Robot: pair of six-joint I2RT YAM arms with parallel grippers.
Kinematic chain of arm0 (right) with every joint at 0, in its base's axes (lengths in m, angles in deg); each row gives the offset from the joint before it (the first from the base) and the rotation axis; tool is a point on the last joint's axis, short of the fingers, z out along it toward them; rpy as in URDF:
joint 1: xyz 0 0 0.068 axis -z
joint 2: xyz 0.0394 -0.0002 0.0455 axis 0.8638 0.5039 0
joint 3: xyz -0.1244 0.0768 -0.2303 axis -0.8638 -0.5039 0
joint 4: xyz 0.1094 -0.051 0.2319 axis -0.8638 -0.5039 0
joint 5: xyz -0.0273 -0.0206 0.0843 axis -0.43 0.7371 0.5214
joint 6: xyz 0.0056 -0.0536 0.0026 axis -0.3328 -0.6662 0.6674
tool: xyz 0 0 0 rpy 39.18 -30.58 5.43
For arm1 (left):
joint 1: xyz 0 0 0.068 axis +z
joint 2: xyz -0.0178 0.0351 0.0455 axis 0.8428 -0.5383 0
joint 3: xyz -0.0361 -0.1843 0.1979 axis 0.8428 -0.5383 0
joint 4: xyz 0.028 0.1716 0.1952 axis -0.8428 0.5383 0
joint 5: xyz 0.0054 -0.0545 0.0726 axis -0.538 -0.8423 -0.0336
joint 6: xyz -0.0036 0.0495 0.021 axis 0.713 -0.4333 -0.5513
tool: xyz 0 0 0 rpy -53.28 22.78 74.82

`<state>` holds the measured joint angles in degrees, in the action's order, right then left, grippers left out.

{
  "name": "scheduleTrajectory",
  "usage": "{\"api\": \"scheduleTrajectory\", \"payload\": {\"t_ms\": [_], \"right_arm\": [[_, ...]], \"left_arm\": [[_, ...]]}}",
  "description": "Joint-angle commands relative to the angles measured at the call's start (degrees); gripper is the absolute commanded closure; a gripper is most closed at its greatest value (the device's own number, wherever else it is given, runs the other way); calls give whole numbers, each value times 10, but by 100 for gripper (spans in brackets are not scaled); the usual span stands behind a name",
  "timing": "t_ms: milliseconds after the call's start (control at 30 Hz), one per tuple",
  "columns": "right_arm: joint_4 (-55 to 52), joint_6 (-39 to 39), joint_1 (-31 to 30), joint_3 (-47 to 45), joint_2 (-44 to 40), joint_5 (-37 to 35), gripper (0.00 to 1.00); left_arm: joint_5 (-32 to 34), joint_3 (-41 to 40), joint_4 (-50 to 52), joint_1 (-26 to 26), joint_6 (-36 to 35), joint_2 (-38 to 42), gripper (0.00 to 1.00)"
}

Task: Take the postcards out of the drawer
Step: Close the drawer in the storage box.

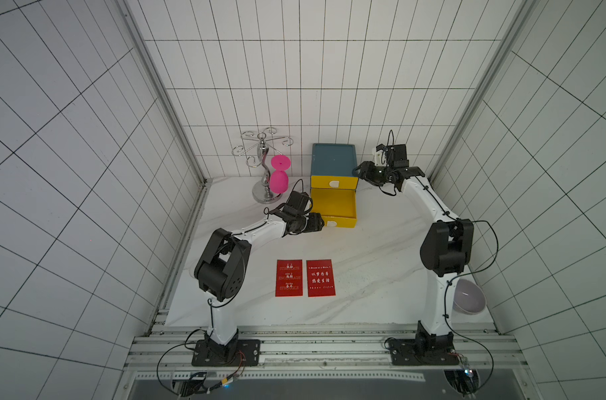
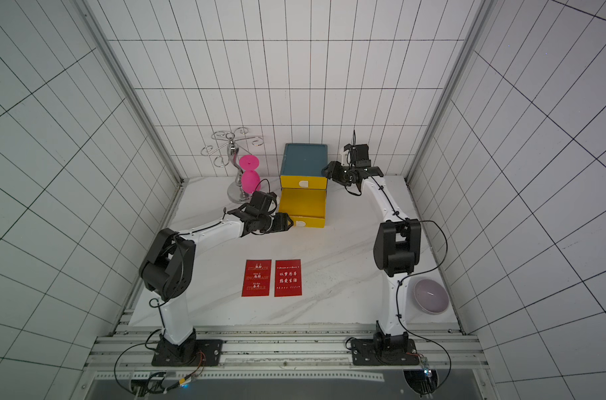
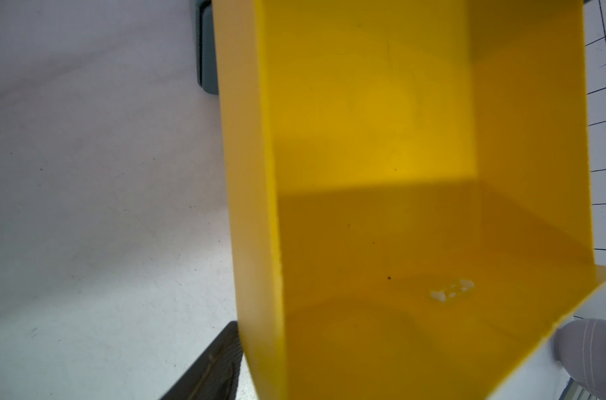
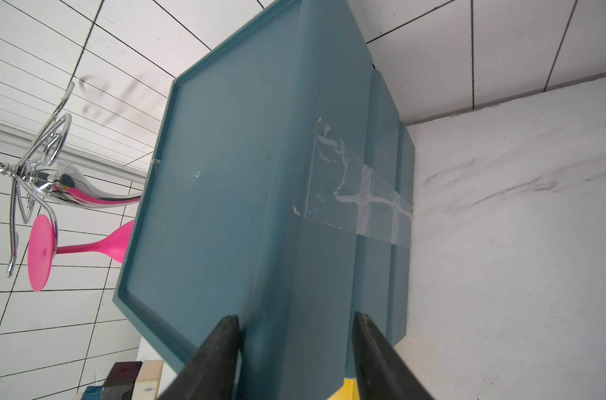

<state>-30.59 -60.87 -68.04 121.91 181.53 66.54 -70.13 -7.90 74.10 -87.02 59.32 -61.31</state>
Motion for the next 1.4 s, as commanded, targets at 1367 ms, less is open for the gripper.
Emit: {"api": "scheduleTrajectory", "payload": {"t_ms": [1367], "right_arm": [[-6, 6, -4, -86, -19, 13, 45]], "left_arm": [[125, 77, -276, 27, 95, -147, 28]]}}
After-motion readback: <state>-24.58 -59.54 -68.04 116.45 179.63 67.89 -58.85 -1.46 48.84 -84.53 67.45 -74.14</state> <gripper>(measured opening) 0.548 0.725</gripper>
